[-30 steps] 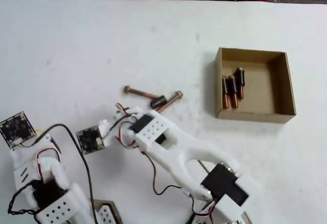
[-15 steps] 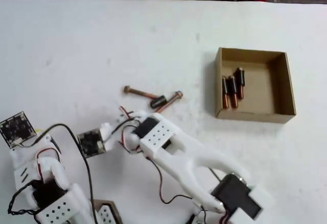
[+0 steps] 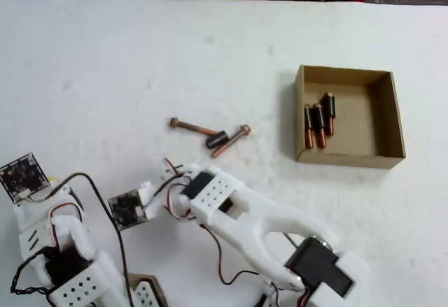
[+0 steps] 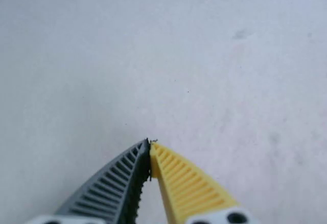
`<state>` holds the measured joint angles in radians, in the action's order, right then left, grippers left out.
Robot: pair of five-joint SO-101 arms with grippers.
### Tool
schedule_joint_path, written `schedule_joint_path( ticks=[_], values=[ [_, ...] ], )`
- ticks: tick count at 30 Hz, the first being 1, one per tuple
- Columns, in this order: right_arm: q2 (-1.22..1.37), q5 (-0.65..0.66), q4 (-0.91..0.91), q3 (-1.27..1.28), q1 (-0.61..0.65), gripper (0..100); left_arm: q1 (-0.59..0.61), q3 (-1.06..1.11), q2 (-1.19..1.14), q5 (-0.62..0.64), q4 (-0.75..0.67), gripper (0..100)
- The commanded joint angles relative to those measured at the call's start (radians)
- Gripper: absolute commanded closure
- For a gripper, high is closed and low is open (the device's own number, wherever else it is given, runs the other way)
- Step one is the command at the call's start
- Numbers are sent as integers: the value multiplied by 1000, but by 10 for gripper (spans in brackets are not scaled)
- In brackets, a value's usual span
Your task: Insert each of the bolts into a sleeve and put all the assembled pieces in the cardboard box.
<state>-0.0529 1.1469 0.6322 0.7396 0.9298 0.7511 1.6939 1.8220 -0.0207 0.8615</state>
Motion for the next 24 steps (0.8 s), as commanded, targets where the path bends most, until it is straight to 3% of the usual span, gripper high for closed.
schedule_joint_path(
  ticks=[1, 15, 20, 24],
  values=[
    [44, -9, -50, -9, 4, 868, 4, -21, 5, -12, -26, 978],
    [130, -9, -77, -57, -110, 874, -27, -20, 5, -44, -26, 978],
    [130, -9, -77, -57, -150, 986, -27, -18, 5, -54, -26, 978],
    [130, -12, -77, -54, -176, 970, -27, -18, 5, -55, -26, 978]
  ],
)
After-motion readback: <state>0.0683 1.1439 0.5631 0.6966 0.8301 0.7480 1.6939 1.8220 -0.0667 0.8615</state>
